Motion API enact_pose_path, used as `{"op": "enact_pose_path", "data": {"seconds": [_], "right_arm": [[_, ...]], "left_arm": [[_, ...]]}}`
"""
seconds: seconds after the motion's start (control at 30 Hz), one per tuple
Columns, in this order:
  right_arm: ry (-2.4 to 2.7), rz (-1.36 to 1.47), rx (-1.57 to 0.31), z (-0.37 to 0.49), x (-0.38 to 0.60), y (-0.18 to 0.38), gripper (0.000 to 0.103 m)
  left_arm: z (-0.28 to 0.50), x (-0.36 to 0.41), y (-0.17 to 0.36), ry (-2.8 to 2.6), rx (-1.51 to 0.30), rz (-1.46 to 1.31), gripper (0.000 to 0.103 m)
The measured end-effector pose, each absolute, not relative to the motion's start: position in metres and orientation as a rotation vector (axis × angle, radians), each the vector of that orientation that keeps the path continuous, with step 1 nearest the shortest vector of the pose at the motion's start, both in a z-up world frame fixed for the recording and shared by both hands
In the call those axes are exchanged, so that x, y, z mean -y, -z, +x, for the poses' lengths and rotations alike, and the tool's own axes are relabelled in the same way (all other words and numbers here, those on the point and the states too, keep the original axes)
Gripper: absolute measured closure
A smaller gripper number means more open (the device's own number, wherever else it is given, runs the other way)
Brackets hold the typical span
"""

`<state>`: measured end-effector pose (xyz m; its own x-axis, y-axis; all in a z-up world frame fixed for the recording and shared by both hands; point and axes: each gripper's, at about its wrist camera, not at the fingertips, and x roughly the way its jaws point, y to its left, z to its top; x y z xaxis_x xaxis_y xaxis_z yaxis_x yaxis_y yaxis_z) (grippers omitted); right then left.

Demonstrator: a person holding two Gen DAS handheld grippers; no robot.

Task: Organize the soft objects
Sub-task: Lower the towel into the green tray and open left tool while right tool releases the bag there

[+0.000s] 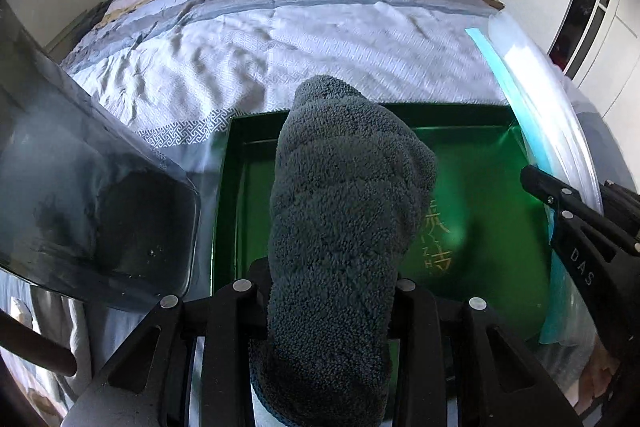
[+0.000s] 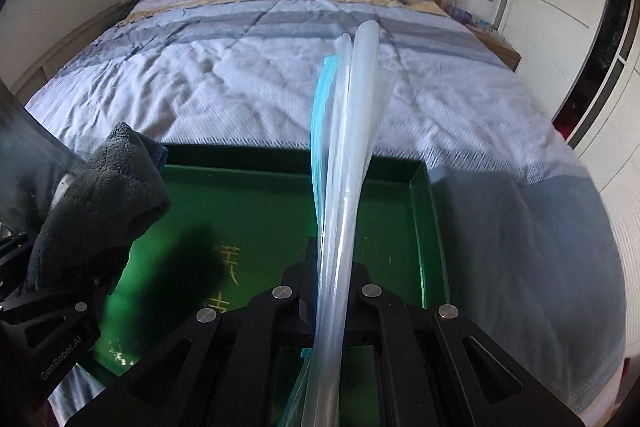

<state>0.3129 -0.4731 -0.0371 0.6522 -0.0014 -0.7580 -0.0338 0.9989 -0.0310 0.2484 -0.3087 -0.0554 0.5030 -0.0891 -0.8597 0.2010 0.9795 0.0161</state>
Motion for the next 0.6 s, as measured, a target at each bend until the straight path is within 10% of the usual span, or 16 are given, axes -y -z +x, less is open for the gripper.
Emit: {"op": "enact_pose_path", "data": {"seconds": [0.6], "right_arm": [[0.002, -0.031, -0.836, 0.289, 0.481, 0.033, 0.054]], "left_arm": [[0.256, 0.317, 0.059, 0.179, -1.057, 0.102, 0.055]]}}
